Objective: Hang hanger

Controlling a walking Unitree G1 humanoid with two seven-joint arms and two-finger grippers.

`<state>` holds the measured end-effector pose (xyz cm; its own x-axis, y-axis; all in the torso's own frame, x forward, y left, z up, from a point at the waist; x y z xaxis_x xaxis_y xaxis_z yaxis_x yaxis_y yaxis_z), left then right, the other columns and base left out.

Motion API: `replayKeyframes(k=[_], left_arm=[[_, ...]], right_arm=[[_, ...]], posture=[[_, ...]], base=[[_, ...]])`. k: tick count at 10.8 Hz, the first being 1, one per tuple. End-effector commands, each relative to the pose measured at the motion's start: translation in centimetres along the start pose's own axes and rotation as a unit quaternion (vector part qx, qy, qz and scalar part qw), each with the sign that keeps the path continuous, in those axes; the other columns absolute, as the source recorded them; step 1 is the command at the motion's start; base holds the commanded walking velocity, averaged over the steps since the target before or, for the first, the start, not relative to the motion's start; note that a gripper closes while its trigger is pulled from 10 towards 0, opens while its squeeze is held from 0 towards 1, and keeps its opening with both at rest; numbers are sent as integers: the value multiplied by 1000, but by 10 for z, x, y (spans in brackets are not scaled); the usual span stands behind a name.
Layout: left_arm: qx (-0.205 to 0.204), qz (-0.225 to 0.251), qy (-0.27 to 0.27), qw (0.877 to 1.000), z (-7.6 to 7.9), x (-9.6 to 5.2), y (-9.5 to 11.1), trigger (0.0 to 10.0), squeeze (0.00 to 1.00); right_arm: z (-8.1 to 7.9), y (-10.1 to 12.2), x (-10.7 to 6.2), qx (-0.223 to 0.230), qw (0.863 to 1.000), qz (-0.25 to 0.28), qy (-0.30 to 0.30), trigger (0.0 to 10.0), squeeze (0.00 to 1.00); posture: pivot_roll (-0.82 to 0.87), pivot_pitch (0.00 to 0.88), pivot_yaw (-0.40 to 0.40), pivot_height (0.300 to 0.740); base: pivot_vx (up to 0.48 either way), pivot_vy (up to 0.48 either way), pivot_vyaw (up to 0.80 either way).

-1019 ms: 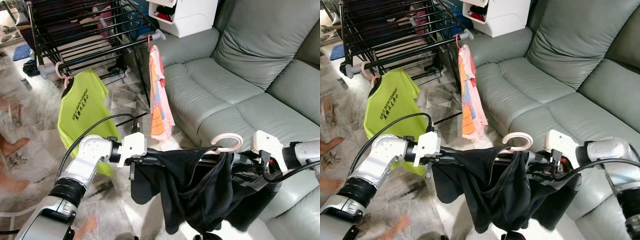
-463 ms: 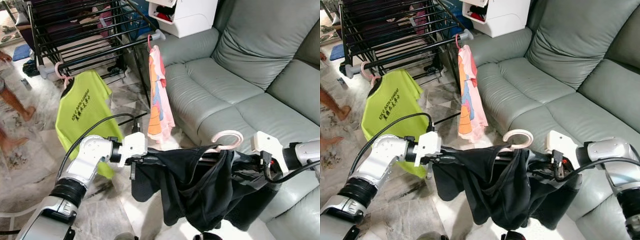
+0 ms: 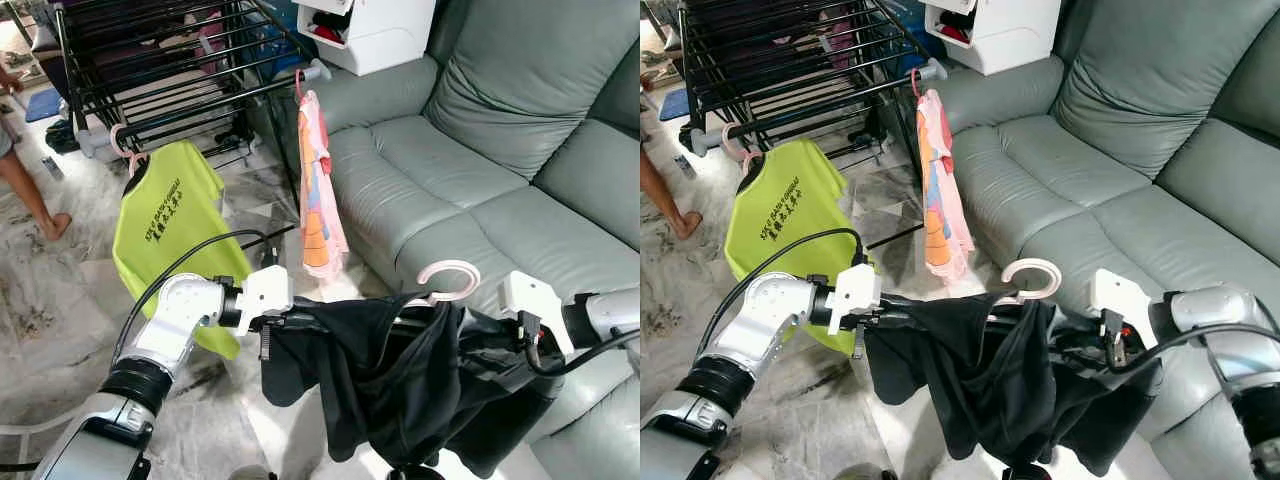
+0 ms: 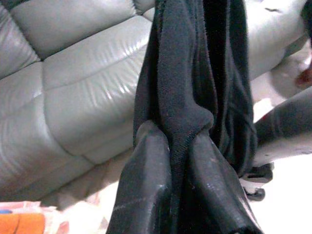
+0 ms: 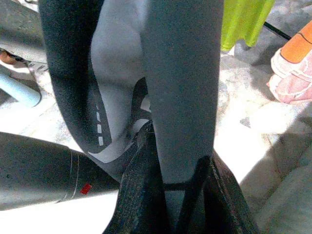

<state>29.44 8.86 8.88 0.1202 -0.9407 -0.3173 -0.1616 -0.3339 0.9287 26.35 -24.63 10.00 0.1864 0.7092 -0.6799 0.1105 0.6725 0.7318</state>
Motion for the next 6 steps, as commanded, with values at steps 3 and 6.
replayKeyframes(k=[3, 6], left_arm=[[41, -50, 46, 997, -8, 3, -13, 10000, 1000], [88, -100, 80, 988, 1, 3, -37, 10000, 1000]], right_arm=[[-14, -1, 29, -37, 999, -19, 30, 0, 0], [-9, -25, 56, 19, 995, -62, -74, 0, 0]], posture=[[-118, 0, 84, 740], [-114, 0, 75, 740]], base=[[0, 0, 0], [0, 0, 0]])
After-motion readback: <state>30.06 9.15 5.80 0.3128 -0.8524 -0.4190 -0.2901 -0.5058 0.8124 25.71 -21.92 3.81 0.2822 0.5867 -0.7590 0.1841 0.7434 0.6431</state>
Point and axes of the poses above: a point about 5 cm out from each wrist's last joint towards the gripper, its own x axis pointing out of the wrist towards the gripper, its own y axis along the axis of the wrist's last joint, z = x × y, the point moved 3 cm from there along x, pointing out of the wrist towards the gripper, and after that the axes turned 4 degrees about -x, right-handed, at the moved point
